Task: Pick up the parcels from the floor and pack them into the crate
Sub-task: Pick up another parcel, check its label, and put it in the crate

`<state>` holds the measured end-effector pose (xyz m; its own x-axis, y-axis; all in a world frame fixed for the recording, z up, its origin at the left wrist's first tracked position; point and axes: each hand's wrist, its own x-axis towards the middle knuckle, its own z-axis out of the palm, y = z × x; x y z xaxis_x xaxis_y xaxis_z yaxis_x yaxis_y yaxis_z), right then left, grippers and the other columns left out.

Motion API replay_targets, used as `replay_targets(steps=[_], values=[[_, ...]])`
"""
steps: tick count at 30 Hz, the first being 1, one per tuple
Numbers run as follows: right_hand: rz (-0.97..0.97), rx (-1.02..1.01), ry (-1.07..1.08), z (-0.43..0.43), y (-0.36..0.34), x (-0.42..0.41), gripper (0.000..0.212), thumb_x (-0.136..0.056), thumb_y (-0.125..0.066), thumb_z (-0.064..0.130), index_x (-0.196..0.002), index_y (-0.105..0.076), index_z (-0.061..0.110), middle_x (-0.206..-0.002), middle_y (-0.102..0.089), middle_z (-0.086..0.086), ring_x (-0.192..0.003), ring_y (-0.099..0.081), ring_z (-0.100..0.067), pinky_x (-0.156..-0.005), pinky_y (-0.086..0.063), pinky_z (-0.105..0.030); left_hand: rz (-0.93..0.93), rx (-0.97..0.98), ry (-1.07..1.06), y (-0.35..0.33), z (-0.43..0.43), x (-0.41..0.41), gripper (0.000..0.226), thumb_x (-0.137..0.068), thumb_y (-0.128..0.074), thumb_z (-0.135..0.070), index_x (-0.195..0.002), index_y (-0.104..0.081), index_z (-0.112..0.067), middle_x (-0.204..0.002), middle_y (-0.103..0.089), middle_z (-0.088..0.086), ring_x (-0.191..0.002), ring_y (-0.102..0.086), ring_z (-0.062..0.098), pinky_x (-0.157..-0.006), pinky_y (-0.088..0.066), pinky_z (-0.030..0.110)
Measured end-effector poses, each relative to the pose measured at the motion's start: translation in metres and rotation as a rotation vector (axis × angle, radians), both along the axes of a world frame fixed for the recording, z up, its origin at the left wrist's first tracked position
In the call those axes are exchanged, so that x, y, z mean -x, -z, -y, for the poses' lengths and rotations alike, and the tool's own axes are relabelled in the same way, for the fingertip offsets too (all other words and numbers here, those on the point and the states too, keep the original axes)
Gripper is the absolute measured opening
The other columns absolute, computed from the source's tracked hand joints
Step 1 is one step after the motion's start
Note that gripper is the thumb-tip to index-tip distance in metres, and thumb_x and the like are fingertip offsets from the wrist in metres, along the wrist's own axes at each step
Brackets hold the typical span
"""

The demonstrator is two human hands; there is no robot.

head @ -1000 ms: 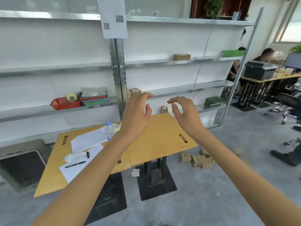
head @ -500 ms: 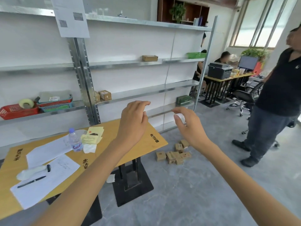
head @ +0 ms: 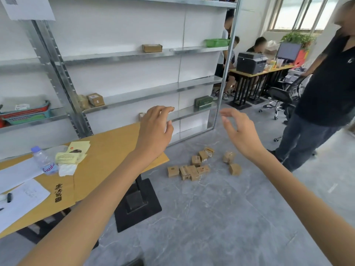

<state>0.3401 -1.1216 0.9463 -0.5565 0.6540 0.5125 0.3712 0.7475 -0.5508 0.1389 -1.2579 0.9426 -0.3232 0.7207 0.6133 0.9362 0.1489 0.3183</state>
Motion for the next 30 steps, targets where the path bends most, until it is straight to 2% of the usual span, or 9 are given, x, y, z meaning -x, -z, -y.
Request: replay_targets(steps=[3,7,13,17,24,30], values=[[0.004,0.012,0.038,-0.042,0.0,-0.034,0.03,-0.101,-0.042,0.024,-0.126,-0.054,0.013,-0.121,-0.061,-0.001,-0.12,-0.047,-0.018,-0.092,-0.032,-0.021,-0.004,0.007,0.012,0.005,-0.042,-0.026,0.037,-0.094,-0.046,-0.013,-0.131,-0.05,-0.012,-0.131,-0.051,0.004,-0.128,-0.04,0.021,-0.106,-0.029,0.035],[0.008,0.022,0.057,-0.086,0.006,-0.073,0.028,-0.101,-0.042,0.023,-0.124,-0.054,0.015,-0.123,-0.059,0.001,-0.119,-0.047,-0.015,-0.091,-0.031,-0.02,0.008,0.018,0.04,0.013,-0.087,-0.053,0.037,-0.095,-0.046,-0.014,-0.132,-0.049,-0.012,-0.132,-0.049,0.004,-0.129,-0.039,0.021,-0.11,-0.03,0.038],[-0.015,0.051,0.118,-0.121,0.025,-0.113,0.03,-0.101,-0.04,0.026,-0.126,-0.052,0.014,-0.123,-0.059,0.0,-0.12,-0.048,-0.017,-0.093,-0.032,-0.024,-0.008,0.038,0.055,0.023,-0.119,-0.075,0.037,-0.094,-0.048,-0.012,-0.13,-0.049,-0.01,-0.13,-0.05,0.006,-0.126,-0.041,0.023,-0.107,-0.03,0.036],[-0.04,0.064,0.142,-0.138,0.038,-0.122,0.031,-0.101,-0.041,0.027,-0.128,-0.05,0.016,-0.123,-0.058,-0.001,-0.122,-0.047,-0.021,-0.097,-0.033,-0.028,-0.013,0.051,0.065,0.032,-0.137,-0.076,0.037,-0.094,-0.047,-0.013,-0.131,-0.049,-0.011,-0.132,-0.049,0.005,-0.128,-0.04,0.022,-0.109,-0.028,0.035],[-0.007,0.086,0.206,-0.182,0.054,-0.123,0.031,-0.1,-0.042,0.026,-0.127,-0.051,0.014,-0.126,-0.057,0.0,-0.123,-0.045,-0.018,-0.099,-0.031,-0.025,0.02,0.071,0.102,0.051,-0.202,-0.065,0.038,-0.094,-0.048,-0.014,-0.132,-0.048,-0.012,-0.133,-0.049,0.005,-0.128,-0.039,0.022,-0.108,-0.03,0.036],[0.019,0.137,0.232,-0.255,0.069,-0.105,0.031,-0.1,-0.041,0.03,-0.127,-0.051,0.017,-0.123,-0.058,0.004,-0.122,-0.047,-0.018,-0.102,-0.038,-0.034,0.056,0.078,0.131,0.063,-0.277,-0.039,0.038,-0.093,-0.05,-0.012,-0.131,-0.049,-0.012,-0.132,-0.05,0.005,-0.127,-0.042,0.022,-0.109,-0.03,0.036]])
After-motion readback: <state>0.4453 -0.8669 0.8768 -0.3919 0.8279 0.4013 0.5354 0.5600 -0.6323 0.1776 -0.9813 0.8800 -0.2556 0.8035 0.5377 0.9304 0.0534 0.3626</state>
